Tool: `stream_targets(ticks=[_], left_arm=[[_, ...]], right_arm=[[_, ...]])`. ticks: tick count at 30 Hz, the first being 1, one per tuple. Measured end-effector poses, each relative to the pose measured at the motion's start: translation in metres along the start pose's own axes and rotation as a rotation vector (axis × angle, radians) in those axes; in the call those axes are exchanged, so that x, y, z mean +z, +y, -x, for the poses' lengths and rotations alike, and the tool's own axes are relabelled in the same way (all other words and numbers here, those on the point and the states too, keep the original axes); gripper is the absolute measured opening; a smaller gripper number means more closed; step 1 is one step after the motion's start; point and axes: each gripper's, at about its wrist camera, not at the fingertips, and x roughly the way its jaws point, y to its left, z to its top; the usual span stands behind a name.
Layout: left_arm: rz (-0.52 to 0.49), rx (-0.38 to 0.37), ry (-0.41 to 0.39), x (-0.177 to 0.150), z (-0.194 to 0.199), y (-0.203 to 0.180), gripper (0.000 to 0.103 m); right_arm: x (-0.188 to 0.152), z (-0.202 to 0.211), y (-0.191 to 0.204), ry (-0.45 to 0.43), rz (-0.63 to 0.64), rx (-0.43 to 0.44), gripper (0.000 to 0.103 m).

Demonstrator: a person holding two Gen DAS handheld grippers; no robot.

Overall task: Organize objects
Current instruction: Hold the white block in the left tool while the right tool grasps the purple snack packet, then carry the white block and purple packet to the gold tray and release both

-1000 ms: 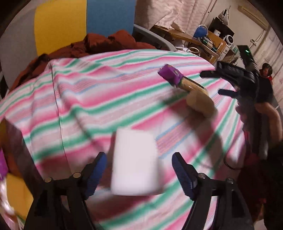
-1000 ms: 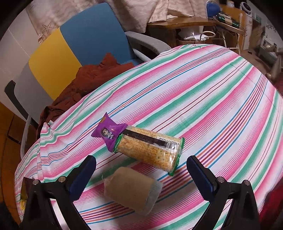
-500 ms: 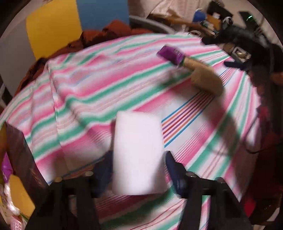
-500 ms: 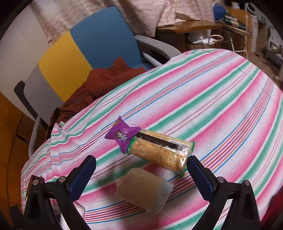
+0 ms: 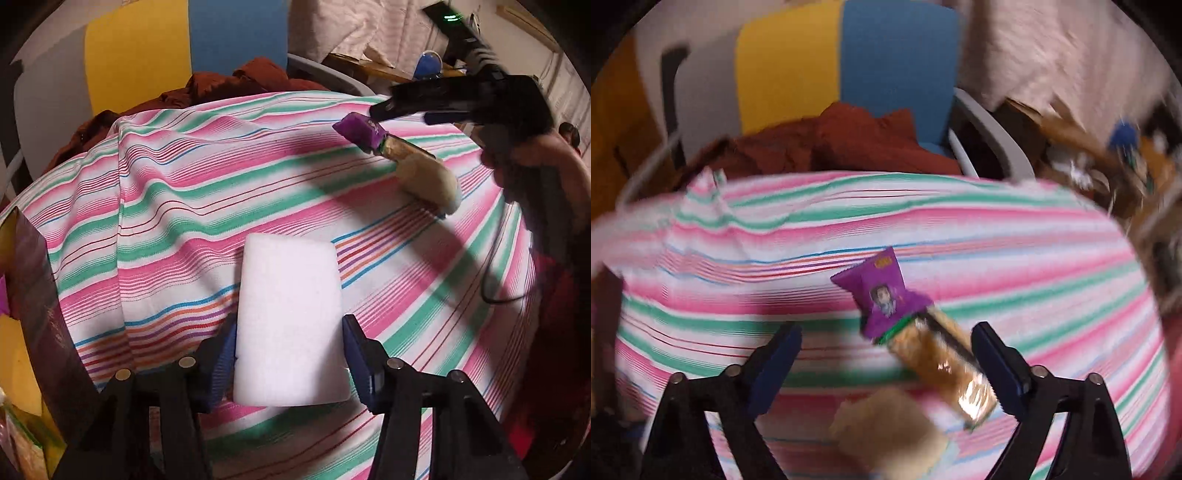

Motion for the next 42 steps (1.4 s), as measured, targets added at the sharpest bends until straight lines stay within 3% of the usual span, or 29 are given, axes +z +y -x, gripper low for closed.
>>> stream_targets(ticks=[5, 6, 7, 9, 20, 32, 42], left_arm=[[0.016, -0.017, -0.010, 0.002, 0.001, 0.001, 0.056], [0.019, -0.020, -0.012, 0.002, 0.001, 0.002, 0.056], [0.021, -0.021, -0.014, 0.002, 0.002, 0.002, 0.056], [0.024, -0.022, -0.022, -0.001, 0.001, 0.002, 0.056], [0.035, -0.026, -0.060, -0.002, 0.001, 0.003, 0.055], [0.076, -0.009, -0.166, -0.019, 0.064, 0.007, 0.055], [0.190, 0.076, -0.266, -0.051, 0.126, 0.052, 0.055]], right_arm=[[0.026, -0.050, 0.010, 0.103, 0.076, -0.034, 0.072], [0.028, -0.058, 0.011, 0.133, 0.082, -0.042, 0.055], [0.028, -0.062, 0.012, 0.150, 0.090, -0.049, 0.046], [0.028, -0.060, 0.012, 0.150, 0.073, -0.021, 0.037], [-0.010, -0.023, 0.050, 0.174, -0.020, 0.268, 0.037], [-0.049, 0.008, 0.105, 0.179, 0.062, 0.334, 0.037], [-0.061, 0.049, 0.142, 0.129, 0.098, 0.403, 0.037]])
